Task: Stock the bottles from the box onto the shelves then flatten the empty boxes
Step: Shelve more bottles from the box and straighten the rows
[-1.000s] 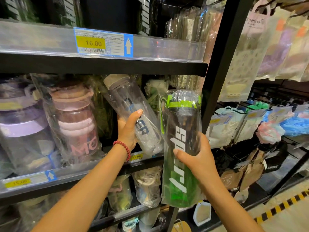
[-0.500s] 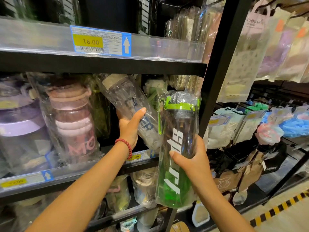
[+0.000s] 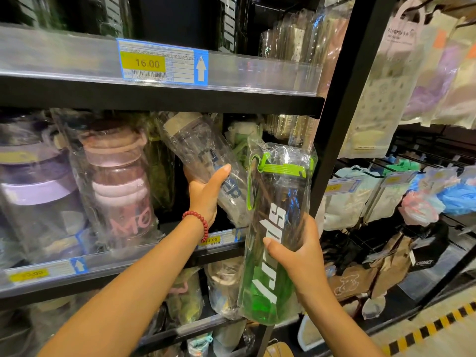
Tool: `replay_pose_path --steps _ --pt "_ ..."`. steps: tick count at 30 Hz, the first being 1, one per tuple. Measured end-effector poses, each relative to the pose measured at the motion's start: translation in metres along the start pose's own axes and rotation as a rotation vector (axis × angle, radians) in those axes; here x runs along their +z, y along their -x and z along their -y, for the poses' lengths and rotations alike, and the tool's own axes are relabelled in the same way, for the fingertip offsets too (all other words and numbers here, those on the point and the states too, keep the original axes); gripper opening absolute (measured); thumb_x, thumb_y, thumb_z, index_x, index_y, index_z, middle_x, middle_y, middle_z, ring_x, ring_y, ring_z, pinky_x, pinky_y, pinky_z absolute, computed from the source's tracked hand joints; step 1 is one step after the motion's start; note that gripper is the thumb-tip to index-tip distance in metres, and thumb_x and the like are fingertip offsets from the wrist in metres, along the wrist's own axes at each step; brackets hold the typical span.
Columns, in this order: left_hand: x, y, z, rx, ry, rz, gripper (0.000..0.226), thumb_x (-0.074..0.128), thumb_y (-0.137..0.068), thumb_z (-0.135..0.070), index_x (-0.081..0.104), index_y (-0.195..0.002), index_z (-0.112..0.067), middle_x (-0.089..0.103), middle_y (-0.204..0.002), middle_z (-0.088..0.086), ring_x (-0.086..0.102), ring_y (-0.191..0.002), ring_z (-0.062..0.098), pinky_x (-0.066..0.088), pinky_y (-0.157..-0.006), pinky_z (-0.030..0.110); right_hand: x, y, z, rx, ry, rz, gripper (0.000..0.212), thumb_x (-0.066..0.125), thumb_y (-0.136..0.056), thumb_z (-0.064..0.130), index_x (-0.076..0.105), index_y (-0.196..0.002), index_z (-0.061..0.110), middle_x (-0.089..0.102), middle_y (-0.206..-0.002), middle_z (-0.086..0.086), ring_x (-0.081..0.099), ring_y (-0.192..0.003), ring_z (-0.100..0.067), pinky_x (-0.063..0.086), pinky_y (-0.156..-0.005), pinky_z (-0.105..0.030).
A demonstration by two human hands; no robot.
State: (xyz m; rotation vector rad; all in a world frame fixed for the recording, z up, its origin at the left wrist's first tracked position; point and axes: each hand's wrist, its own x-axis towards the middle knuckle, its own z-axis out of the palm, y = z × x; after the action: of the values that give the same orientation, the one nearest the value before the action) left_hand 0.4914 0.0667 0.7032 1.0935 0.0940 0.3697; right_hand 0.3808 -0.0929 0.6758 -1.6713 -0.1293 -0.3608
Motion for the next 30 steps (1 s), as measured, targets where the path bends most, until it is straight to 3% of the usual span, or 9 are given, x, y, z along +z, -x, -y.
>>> replay_pose_path --steps 4,9,12,16,19,23,26,28,30 --pt "0.004 0.001 -0.001 0.021 0.002 -0.075 0.019 0.075 -0.076 -0.015 0.064 -0.090 -0.010 0.067 -0.089 0.001 0.064 -0.088 0.013 0.051 -0.084 0.030 -0.001 0.001 -0.005 0.002 -0.004 0.001 0.063 0.074 -0.061 0.024 0.048 -0.118 0.030 0.067 -0.100 0.016 0.066 -0.093 -0.004 0.053 -0.078 -0.025" --pt "-0.005 -0.002 0.000 0.035 -0.136 -0.069 0.015 0.077 -0.074 -0.018 0.064 -0.079 -0.014 0.065 -0.081 -0.002 0.062 -0.078 0.008 0.049 -0.073 0.021 0.000 0.002 -0.005 0.002 -0.017 0.006 0.065 0.074 -0.059 0.026 0.048 -0.118 0.031 0.067 -0.100 0.019 0.065 -0.093 -0.001 0.051 -0.072 -0.014" --pt "-0.011 -0.004 0.000 0.074 -0.263 -0.025 0.016 0.080 -0.072 -0.019 0.064 -0.074 -0.016 0.066 -0.077 -0.002 0.062 -0.074 0.007 0.050 -0.073 0.020 0.004 0.002 -0.004 0.009 -0.029 -0.006 0.071 0.073 -0.052 0.041 0.046 -0.117 0.038 0.066 -0.106 0.015 0.063 -0.097 0.001 0.051 -0.076 -0.015" --pt "-0.017 -0.003 -0.004 0.124 -0.422 0.013 0.027 0.080 -0.072 -0.022 0.056 -0.059 -0.016 0.056 -0.061 -0.002 0.053 -0.053 0.001 0.044 -0.051 0.007 0.009 0.001 -0.009 0.014 -0.022 -0.002 0.078 0.072 -0.050 0.045 0.045 -0.123 0.033 0.064 -0.112 0.011 0.062 -0.101 -0.002 0.052 -0.087 -0.029" --pt "-0.024 -0.007 -0.009 0.123 -0.480 0.010 0.033 0.080 -0.072 -0.024 0.053 -0.053 -0.018 0.053 -0.053 -0.004 0.050 -0.048 0.002 0.043 -0.048 0.009 0.011 -0.001 -0.012 0.018 0.010 -0.002 0.083 0.072 -0.051 0.046 0.044 -0.127 0.030 0.063 -0.113 0.010 0.061 -0.104 -0.005 0.051 -0.093 -0.039" --pt "-0.040 -0.012 -0.011 0.131 -0.648 0.013 0.054 0.081 -0.068 -0.033 0.033 -0.049 -0.017 0.035 -0.047 -0.004 0.035 -0.042 0.008 0.032 -0.049 0.022 0.017 -0.004 -0.013 0.025 0.004 -0.012 0.082 0.070 -0.049 0.048 0.044 -0.125 0.030 0.062 -0.112 0.013 0.060 -0.101 0.001 0.051 -0.091 -0.033" --pt "-0.050 -0.009 -0.013 0.209 -0.725 0.070 0.040 0.083 -0.066 -0.032 0.048 -0.061 -0.013 0.048 -0.058 0.000 0.047 -0.053 0.012 0.040 -0.055 0.022 0.024 -0.010 -0.010 0.018 0.002 -0.010 0.087 0.069 -0.050 0.049 0.043 -0.129 0.024 0.060 -0.115 0.013 0.059 -0.104 0.000 0.050 -0.094 -0.034" --pt "-0.054 -0.006 -0.016 0.257 -0.708 0.113 0.028 0.084 -0.066 -0.028 0.059 -0.075 -0.016 0.062 -0.074 -0.004 0.059 -0.068 0.006 0.047 -0.066 0.012 0.029 -0.016 -0.007 -0.005 0.015 -0.004 0.087 0.068 -0.052 0.049 0.042 -0.131 0.023 0.058 -0.118 0.012 0.057 -0.107 -0.001 0.049 -0.096 -0.033" --pt "-0.057 -0.003 -0.021 0.273 -0.719 0.136 0.027 0.084 -0.066 -0.025 0.063 -0.083 -0.019 0.065 -0.080 -0.011 0.061 -0.076 -0.002 0.046 -0.066 0.005 0.035 -0.024 -0.002 -0.022 0.031 0.002 0.087 0.070 -0.054 0.047 0.040 -0.132 0.021 0.056 -0.122 0.010 0.055 -0.113 -0.005 0.046 -0.098 -0.033"
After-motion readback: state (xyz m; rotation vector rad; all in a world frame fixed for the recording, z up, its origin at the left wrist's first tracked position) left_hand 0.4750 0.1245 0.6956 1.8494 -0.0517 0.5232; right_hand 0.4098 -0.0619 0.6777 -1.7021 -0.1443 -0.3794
